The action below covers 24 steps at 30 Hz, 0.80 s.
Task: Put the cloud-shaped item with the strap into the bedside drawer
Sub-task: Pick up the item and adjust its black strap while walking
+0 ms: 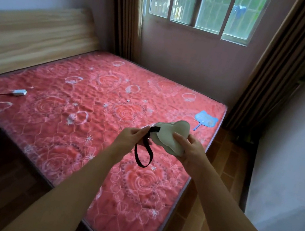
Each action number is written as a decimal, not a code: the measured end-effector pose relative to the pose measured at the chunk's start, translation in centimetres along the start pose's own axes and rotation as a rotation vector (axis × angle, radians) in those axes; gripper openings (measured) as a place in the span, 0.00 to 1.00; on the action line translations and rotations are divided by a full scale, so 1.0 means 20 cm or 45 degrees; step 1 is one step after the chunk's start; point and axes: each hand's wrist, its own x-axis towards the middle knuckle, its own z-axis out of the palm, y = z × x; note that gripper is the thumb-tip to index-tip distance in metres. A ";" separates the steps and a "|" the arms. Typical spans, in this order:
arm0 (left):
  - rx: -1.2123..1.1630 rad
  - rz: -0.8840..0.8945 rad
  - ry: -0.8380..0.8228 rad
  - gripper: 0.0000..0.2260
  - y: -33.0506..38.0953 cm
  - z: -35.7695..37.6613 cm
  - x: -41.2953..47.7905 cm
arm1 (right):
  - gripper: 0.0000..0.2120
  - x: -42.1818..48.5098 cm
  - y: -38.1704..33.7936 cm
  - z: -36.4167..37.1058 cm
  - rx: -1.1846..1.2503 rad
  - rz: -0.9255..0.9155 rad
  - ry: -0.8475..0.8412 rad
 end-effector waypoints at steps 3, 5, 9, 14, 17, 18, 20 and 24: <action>-0.024 0.116 0.122 0.12 0.00 -0.04 0.00 | 0.18 0.00 0.00 0.01 0.012 0.011 0.008; -0.080 0.139 0.232 0.12 0.01 -0.05 0.00 | 0.18 -0.01 0.00 0.01 0.018 0.005 0.016; -0.086 0.142 0.368 0.11 0.02 -0.07 0.02 | 0.15 -0.02 -0.02 0.01 0.032 -0.036 0.027; 0.045 0.116 0.438 0.10 0.01 -0.06 0.05 | 0.16 -0.04 -0.04 0.02 0.052 -0.065 0.011; 0.110 0.089 0.509 0.12 0.00 -0.07 0.07 | 0.15 -0.05 -0.06 0.03 0.125 -0.090 0.002; 0.133 0.080 0.522 0.12 0.00 -0.07 0.07 | 0.15 -0.05 -0.07 0.03 0.133 -0.098 -0.001; 0.178 0.065 0.539 0.12 0.00 -0.08 0.08 | 0.12 -0.06 -0.09 0.02 0.120 -0.117 -0.008; 0.192 0.055 0.609 0.16 0.01 -0.08 0.09 | 0.17 -0.08 -0.11 0.01 0.140 -0.153 0.015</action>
